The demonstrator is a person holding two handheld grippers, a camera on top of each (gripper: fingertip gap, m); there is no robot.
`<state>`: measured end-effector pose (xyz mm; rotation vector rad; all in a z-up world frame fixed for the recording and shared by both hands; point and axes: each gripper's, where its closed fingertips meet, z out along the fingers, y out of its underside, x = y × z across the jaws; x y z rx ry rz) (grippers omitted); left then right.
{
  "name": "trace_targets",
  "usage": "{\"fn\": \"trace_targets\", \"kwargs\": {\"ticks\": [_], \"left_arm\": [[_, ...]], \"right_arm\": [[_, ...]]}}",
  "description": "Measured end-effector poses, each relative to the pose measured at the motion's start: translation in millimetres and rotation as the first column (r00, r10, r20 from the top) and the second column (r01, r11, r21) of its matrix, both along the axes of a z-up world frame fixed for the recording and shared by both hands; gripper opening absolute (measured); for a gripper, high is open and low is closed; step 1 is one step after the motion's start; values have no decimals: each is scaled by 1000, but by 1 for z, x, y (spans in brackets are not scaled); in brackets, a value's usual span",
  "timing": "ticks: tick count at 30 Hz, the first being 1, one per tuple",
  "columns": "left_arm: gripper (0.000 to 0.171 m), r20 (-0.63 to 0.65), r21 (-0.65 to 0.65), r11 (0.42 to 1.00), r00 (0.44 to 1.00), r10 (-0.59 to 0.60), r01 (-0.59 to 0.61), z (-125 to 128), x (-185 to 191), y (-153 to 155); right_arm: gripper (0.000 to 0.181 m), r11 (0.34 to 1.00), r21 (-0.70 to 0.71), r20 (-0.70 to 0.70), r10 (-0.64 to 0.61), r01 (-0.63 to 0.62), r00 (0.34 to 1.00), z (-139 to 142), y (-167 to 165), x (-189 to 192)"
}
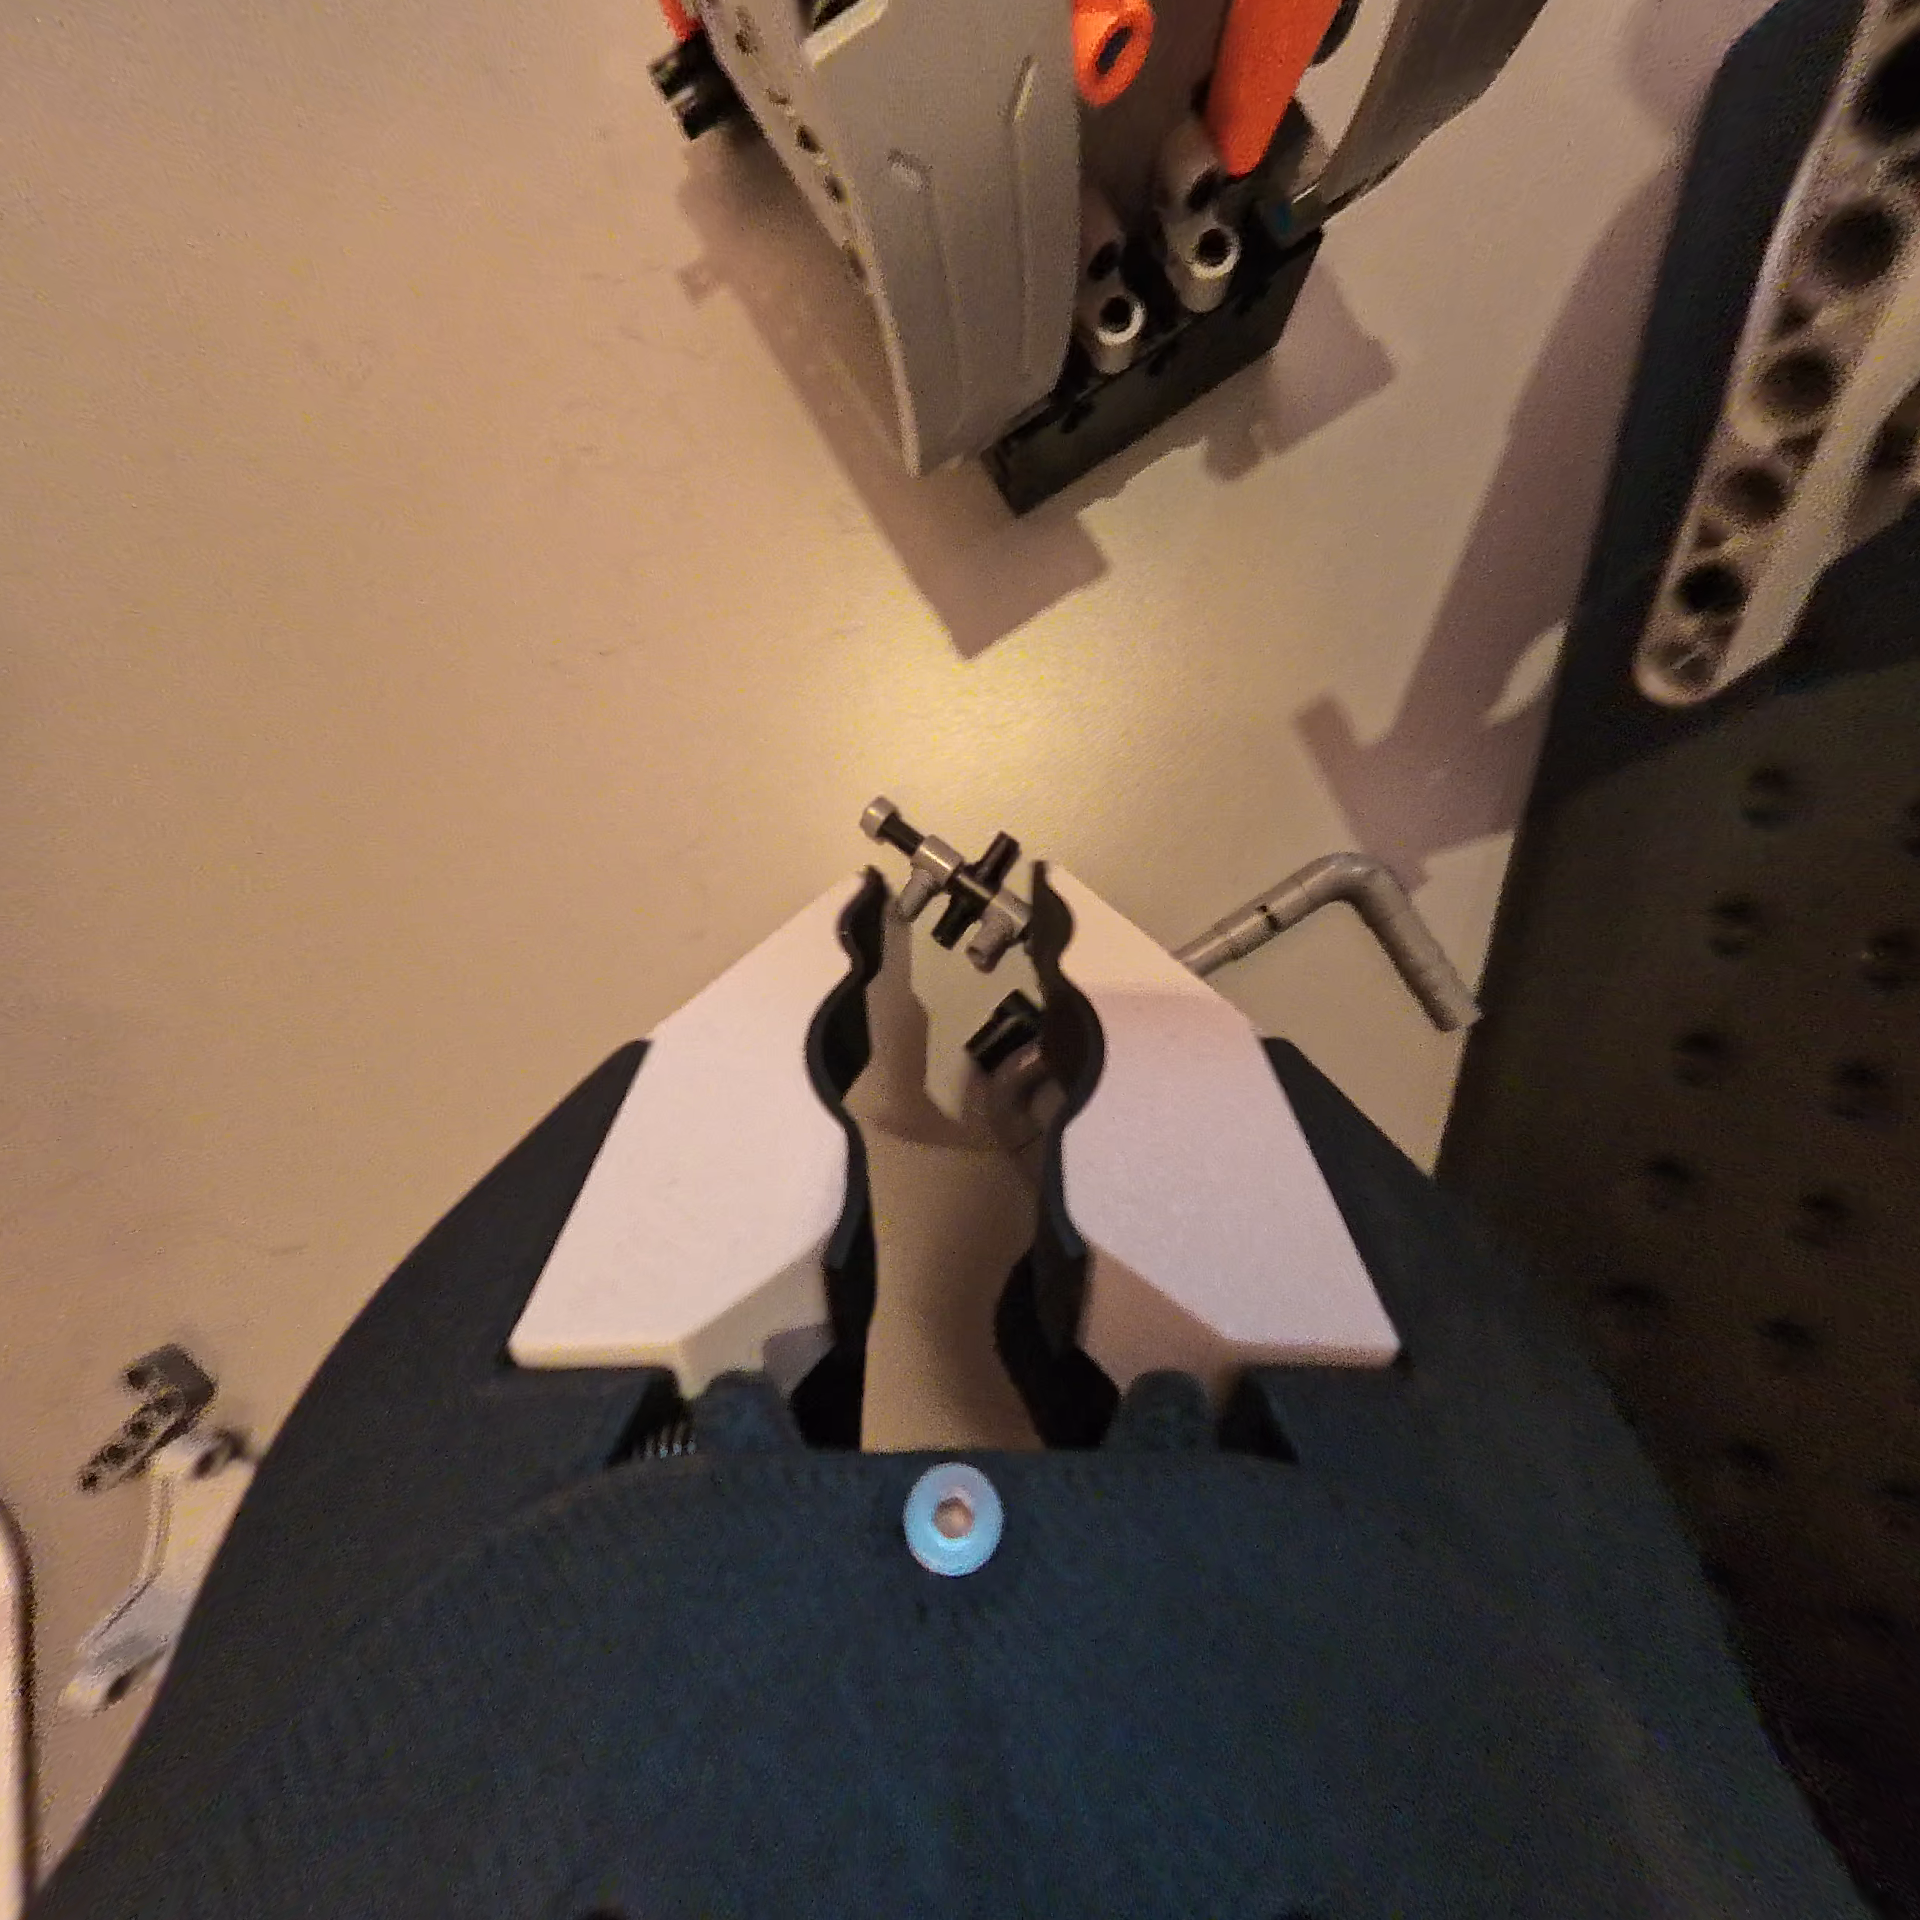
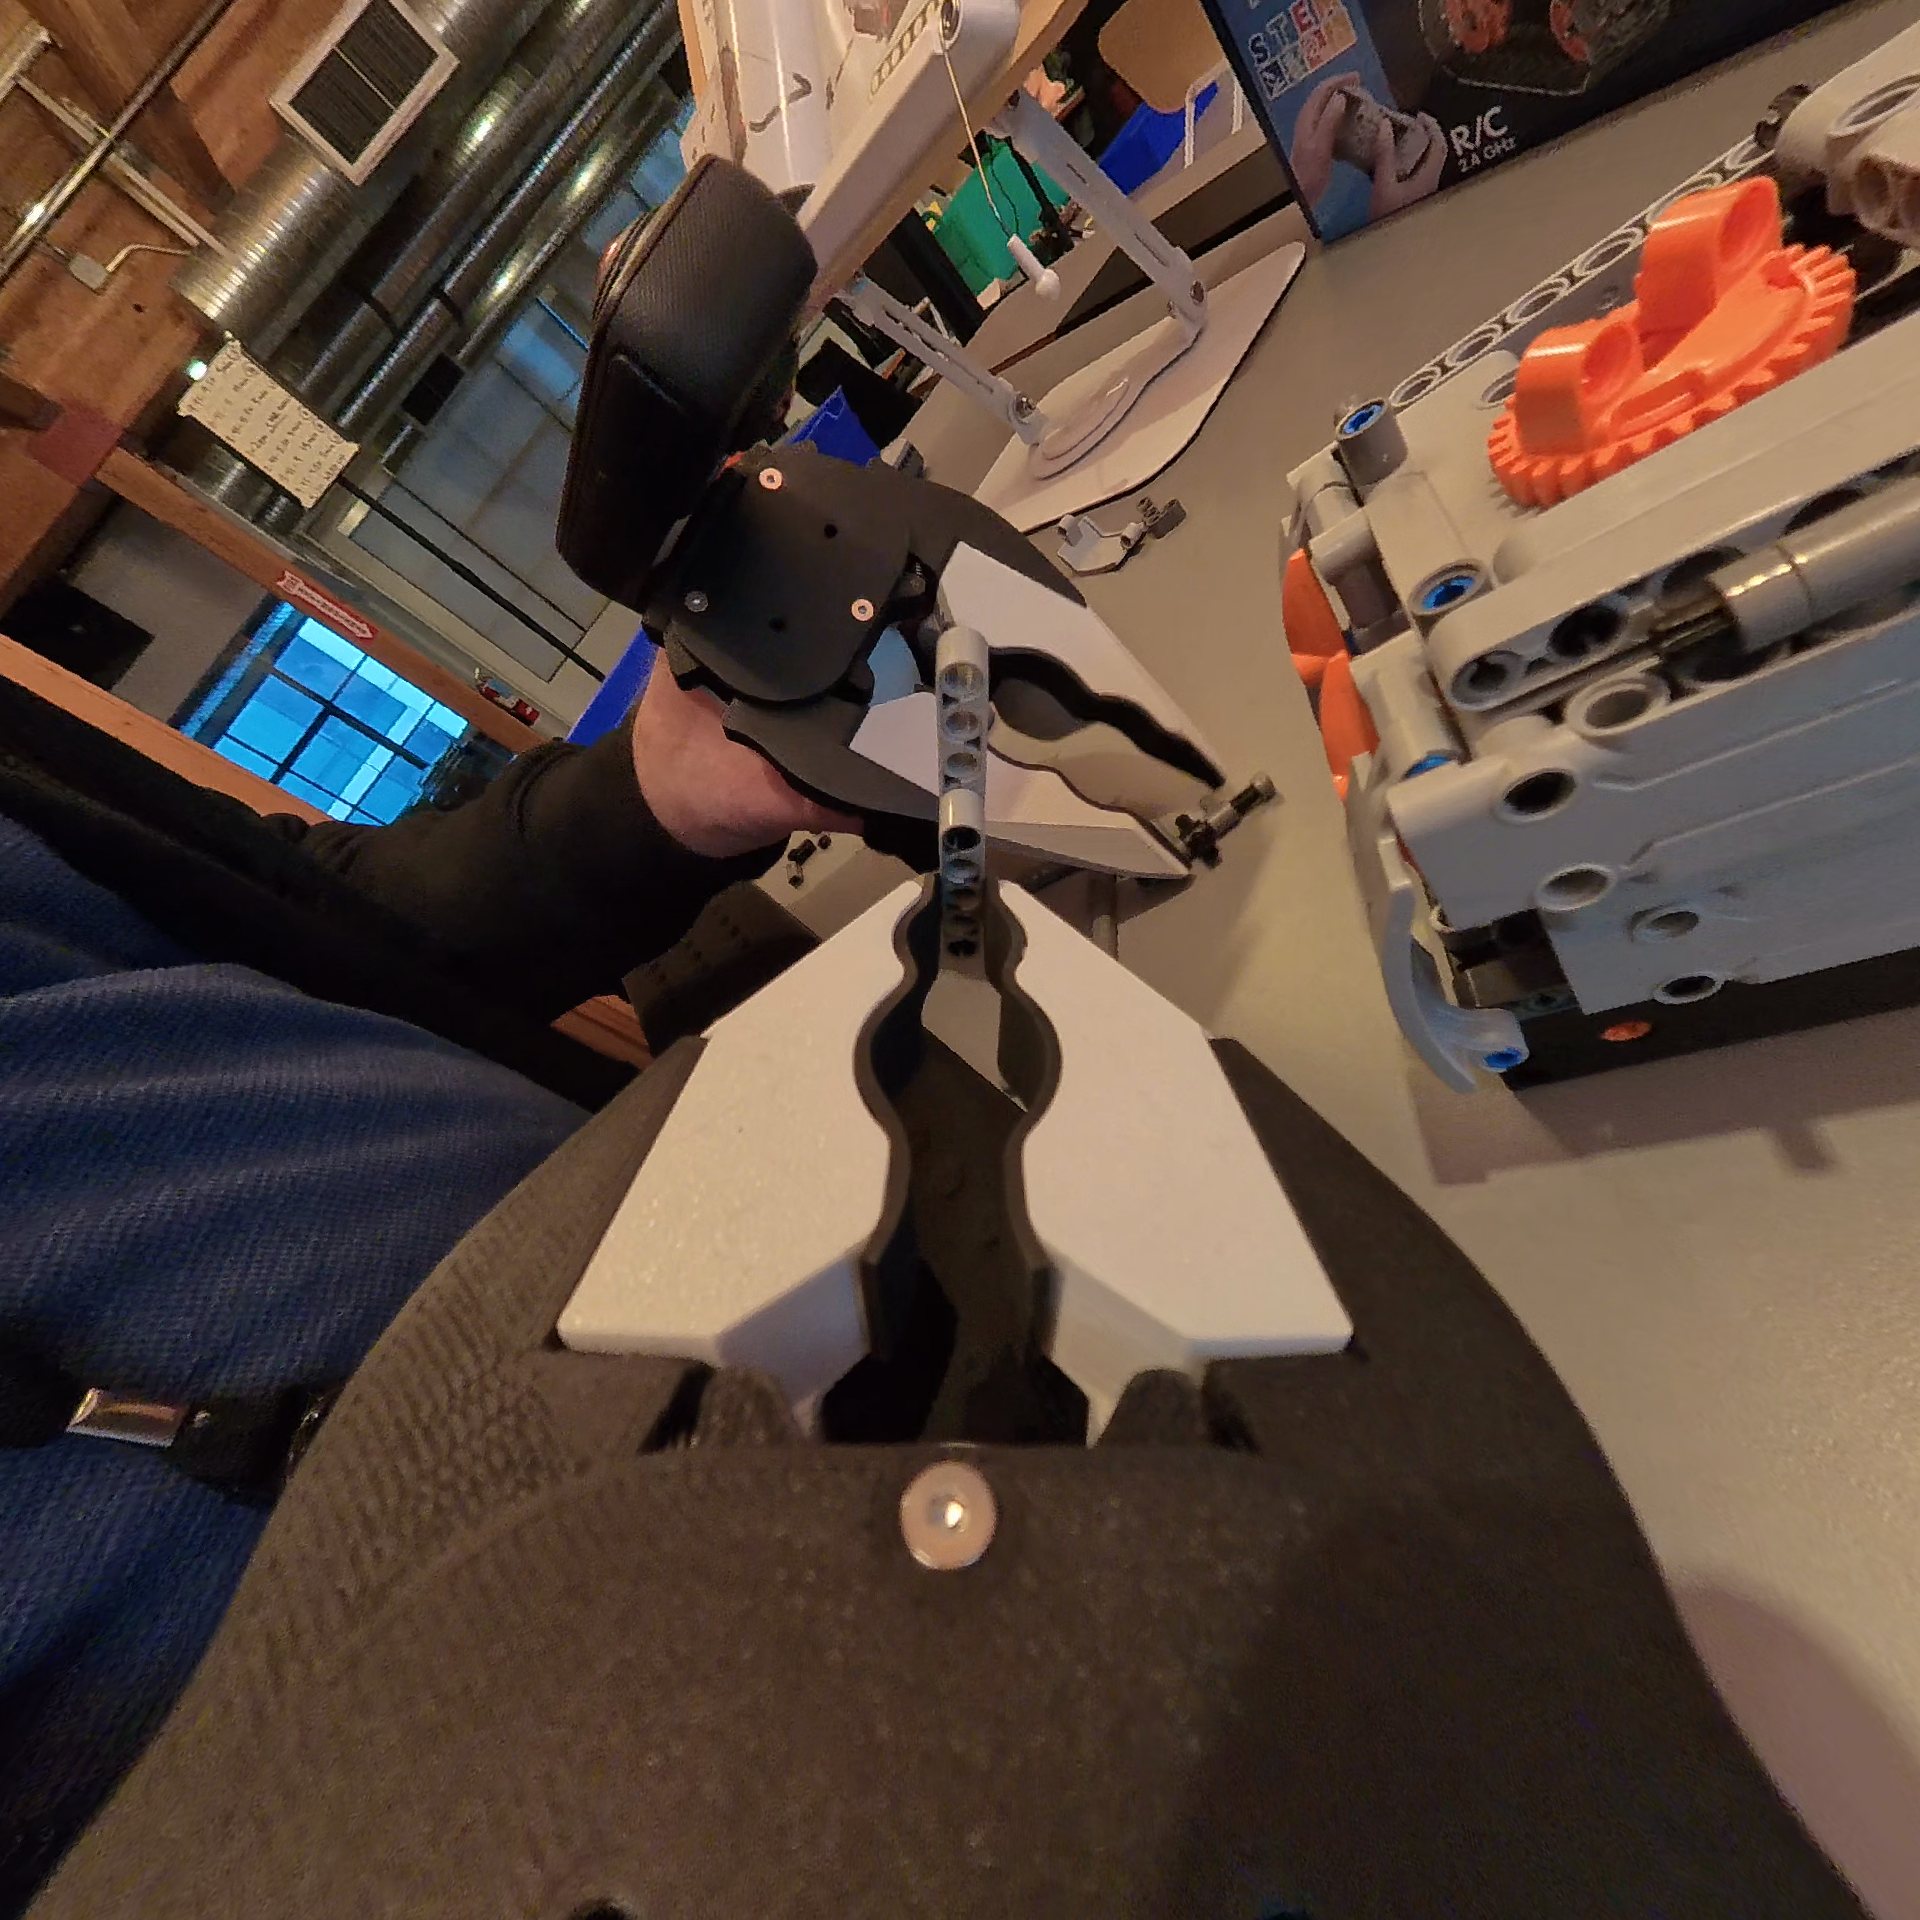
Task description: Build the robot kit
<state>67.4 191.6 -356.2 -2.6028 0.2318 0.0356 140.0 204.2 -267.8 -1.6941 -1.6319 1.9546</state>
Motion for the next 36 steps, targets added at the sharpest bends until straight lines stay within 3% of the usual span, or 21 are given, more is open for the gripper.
{"fn": "trace_targets", "kwargs": {"ticks": [2,6,11,18,21,24,26,28,31,36], "left_arm": [[37,-23,-11,1000,1000,-16,15,1,0,-5],[29,-129,-18,1000,991,-23,20,0,2,-7],[11,-124,-28,999,992,39,-43,-2,1,-1],[9,-135,23,999,990,45,-42,-1,-2,2],[8,-91,60,997,994,55,-49,0,-2,2],[8,24,139,988,998,66,-69,9,2,4],[8,171,221,968,982,79,-116,25,6,7],[8,341,332,932,940,25,-145,50,13,11],[8,613,463,856,780,-125,-228,94,24,7],[8,807,422,843,563,-181,-333,102,19,-15]], "right_arm": [[5,1000,-11,-5,3,-3,1000,1,0,1],[5,1000,-20,-11,4,-4,1000,1,1,1],[5,1000,-19,-15,10,-10,1000,0,-1,2],[5,999,-33,-26,8,-9,1000,2,1,3],[5,999,-38,-27,5,-6,1000,3,2,3],[5,999,-42,-23,2,-3,1000,3,2,3],[4,999,-53,-22,4,-5,1000,4,1,1],[5,996,-85,-25,7,-9,1000,7,0,0],[5,988,-152,-38,19,-25,999,17,-6,-2],[5,987,-136,-10,82,-82,997,16,-26,-10]]}}
